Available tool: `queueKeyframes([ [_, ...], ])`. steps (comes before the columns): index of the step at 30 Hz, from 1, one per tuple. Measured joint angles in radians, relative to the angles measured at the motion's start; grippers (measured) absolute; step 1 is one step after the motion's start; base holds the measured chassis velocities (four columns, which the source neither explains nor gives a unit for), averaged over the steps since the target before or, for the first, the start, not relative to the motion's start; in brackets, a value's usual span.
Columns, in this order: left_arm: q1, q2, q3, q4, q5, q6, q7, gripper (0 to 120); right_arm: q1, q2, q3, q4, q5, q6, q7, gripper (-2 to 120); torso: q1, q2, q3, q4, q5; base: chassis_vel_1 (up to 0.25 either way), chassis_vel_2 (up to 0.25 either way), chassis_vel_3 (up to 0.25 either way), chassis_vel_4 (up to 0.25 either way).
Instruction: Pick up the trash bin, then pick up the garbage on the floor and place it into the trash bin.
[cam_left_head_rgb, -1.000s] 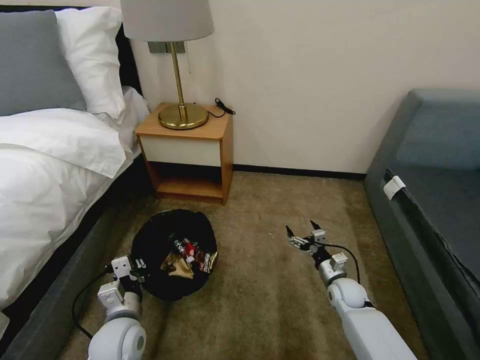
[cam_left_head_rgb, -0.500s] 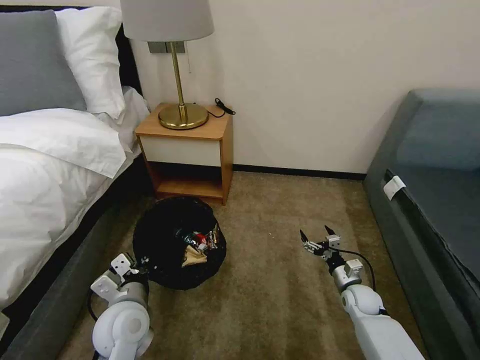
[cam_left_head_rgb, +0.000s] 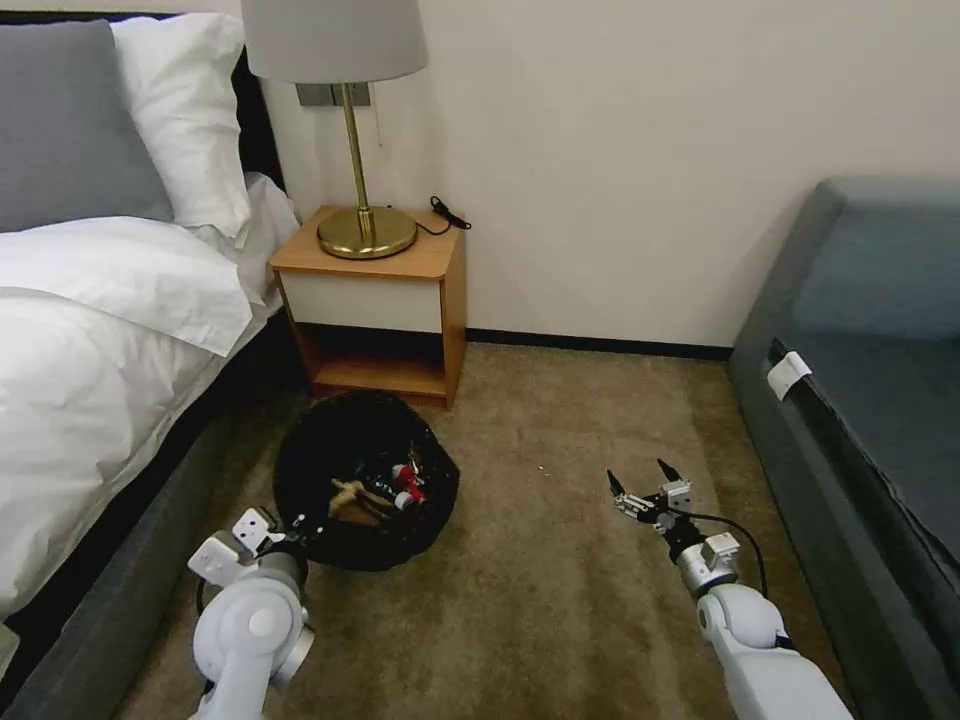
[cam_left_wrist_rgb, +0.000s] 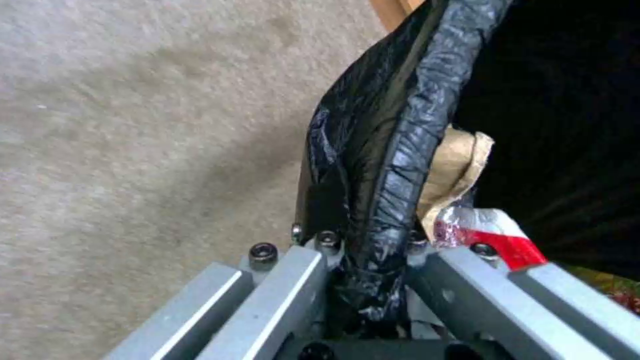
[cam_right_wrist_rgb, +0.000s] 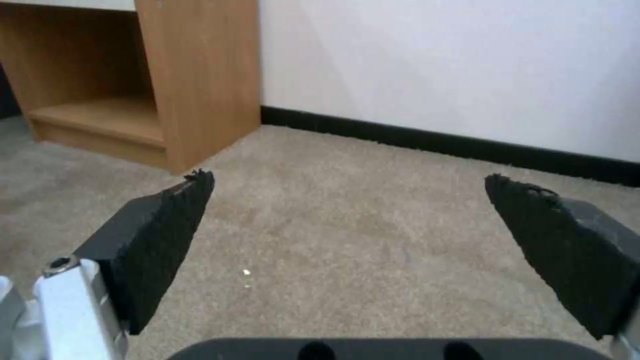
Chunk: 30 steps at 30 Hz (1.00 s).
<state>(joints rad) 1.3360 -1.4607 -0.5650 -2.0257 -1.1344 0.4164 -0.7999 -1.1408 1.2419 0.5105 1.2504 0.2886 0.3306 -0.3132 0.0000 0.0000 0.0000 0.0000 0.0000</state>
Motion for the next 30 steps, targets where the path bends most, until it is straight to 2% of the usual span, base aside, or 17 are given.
queueKeyframes([
  [4, -0.034, -0.003, 0.009, 0.025, -0.004, 0.008, -0.006, 0, -0.011, 0.001, 0.012, 0.007, 0.0, -0.001, -0.001, 100, 0.0, 0.0, 0.0, 0.0, 0.0, 0.0, 0.0, 0.0, 0.0],
  [6, -0.078, -0.004, 0.015, 0.07, -0.003, 0.011, -0.009, 0, -0.021, 0.004, 0.023, 0.009, 0.0, -0.001, -0.004, 100, 0.0, 0.0, 0.0, 0.0, 0.0, 0.0, 0.0, 0.0, 0.0],
  [7, -0.078, -0.004, 0.015, 0.07, -0.003, 0.011, -0.009, 0, -0.021, 0.004, 0.023, 0.009, 0.0, -0.001, -0.004, 100, 0.0, 0.0, 0.0, 0.0, 0.0, 0.0, 0.0, 0.0, 0.0],
  [11, -0.152, -0.005, 0.024, 0.172, -0.002, 0.021, -0.01, 0, -0.035, 0.006, 0.038, 0.005, 0.0, -0.001, -0.011, 100, 0.0, 0.0, 0.0, -0.0001, 0.0, 0.0, 0.0, 0.0, 0.0],
  [16, -0.2, -0.009, 0.025, 0.24, -0.007, 0.022, -0.011, 0, -0.038, 0.006, 0.046, 0.0, -0.001, -0.001, -0.015, 100, 0.0, 0.0, 0.0, 0.0, 0.0, 0.0, 0.0, 0.0, 0.0],
  [19, -0.247, -0.018, 0.032, 0.314, -0.01, 0.027, -0.019, 0, -0.038, 0.006, 0.053, -0.006, -0.001, -0.001, -0.016, 100, 0.0, 0.0, 0.0, -0.0001, 0.0, 0.0, 0.0, 0.0, 0.0],
  [23, -0.278, -0.026, 0.034, 0.362, -0.011, 0.032, -0.022, 0, -0.033, 0.009, 0.054, -0.013, -0.001, -0.003, -0.016, 100, 0.0, 0.0, 0.0, 0.0, 0.0, 0.0, 0.0, 0.0, 0.0],
  [26, -0.324, -0.036, 0.034, 0.419, -0.017, 0.032, -0.026, 0, -0.023, 0.013, 0.054, -0.032, -0.004, -0.004, -0.018, 100, 0.0, 0.0, 0.0, 0.0, 0.0001, 0.0, 0.0, 0.0, 0.0],
  [30, -0.354, -0.041, 0.033, 0.453, -0.022, 0.032, -0.03, 0, -0.011, 0.017, 0.053, -0.049, -0.005, -0.004, -0.02, 100, 0.0, 0.0, 0.0, 0.0, 0.0001, 0.0, 0.0, 0.0, 0.0],
])
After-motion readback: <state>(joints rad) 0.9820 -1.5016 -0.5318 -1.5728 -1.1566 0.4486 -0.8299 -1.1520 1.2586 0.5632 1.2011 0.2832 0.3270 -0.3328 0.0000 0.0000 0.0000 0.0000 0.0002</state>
